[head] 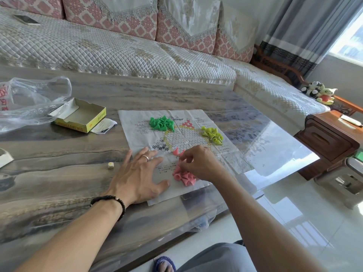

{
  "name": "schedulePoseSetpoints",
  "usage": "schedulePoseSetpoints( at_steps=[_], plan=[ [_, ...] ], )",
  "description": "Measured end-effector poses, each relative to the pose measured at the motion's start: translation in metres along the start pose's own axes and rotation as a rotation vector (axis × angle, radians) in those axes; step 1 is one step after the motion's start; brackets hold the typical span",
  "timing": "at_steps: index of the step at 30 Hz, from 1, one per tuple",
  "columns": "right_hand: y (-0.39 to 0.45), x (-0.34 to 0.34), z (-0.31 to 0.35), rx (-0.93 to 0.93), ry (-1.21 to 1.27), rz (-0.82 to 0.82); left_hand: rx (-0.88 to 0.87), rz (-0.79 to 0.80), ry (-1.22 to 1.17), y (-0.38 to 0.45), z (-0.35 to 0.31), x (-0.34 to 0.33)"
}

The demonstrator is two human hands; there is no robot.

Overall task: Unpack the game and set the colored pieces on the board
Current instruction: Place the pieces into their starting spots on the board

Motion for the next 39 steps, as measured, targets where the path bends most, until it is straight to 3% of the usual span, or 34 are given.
schedulePoseSetpoints(
  at_steps=[4, 9, 12, 20, 29, 39],
  plan=[
    [-0.001, 0.005, 0.003, -0.012, 0.027, -0.04, -0.001, 0.002, -0.002, 0.0, 0.001, 0.0],
    [0.001, 0.031, -0.011, -0.12, 0.181, -0.259, -0.006, -0.002, 0.013, 0.001, 0.001, -0.002],
    [0.001, 0.038, -0.027, -0.207, 0.125, -0.33, -0.011, -0.001, 0.017, 0.001, 0.002, -0.002],
    [0.005, 0.034, -0.053, -0.276, 0.053, -0.171, -0.013, -0.013, 0.008, 0.001, 0.002, -0.003],
    [0.016, 0.021, -0.051, -0.205, 0.064, -0.01, -0.014, -0.011, 0.021, 0.001, 0.003, -0.002],
    [0.017, 0.017, -0.057, -0.167, 0.086, -0.002, -0.017, -0.015, 0.019, 0.001, 0.003, -0.003]
  ],
)
Point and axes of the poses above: each hand's wrist, its own y-axis towards the middle knuckle, its own x-axis out of the back of the hand, z = x × y, the point moved 1 cm from there along y, towards the middle knuckle, and after that the axes turned 9 degrees about -z, right-handed, at the moved point
